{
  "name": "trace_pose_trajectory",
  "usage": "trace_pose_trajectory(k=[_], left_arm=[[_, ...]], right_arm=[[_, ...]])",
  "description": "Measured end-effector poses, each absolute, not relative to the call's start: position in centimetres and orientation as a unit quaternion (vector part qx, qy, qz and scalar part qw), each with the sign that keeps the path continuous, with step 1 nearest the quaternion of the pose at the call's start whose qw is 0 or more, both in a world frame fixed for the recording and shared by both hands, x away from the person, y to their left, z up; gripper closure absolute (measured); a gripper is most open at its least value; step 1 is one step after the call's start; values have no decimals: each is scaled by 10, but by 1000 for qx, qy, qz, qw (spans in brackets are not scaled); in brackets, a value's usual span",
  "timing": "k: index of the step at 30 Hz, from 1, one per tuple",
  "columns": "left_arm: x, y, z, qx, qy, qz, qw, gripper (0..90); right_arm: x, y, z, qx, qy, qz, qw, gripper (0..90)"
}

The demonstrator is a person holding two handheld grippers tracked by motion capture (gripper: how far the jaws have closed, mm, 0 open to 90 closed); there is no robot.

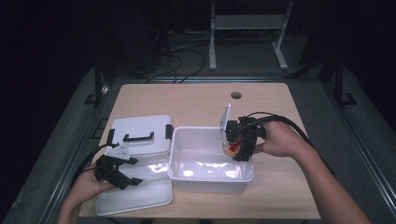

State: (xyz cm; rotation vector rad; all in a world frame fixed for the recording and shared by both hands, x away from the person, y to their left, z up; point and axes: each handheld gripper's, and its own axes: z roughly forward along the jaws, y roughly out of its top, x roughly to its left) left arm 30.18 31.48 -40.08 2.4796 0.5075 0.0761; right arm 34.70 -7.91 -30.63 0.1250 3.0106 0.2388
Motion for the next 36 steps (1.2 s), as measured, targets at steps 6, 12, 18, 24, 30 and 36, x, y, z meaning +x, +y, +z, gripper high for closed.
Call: trace_pose_trajectory(k=[6,12,18,24,30,36], left_arm=[[302,315,-402,933,194,28,302,205],[302,314,-404,933,197,26,299,197],[303,316,-404,933,200,28,299,194],[304,317,-405,934,199,26,295,187],[304,317,-406,934,201,21,295,181],[305,317,-407,934,202,21,294,182]], right_arm=[[351,-72,-313,44,994,79,56,202],[356,-57,-332,43,995,66,53,202],[358,-46,-347,42,997,54,41,201],[362,-40,-358,50,997,46,26,201],[365,-37,-365,61,997,36,20,199],[369,-34,-369,77,996,31,14,196]])
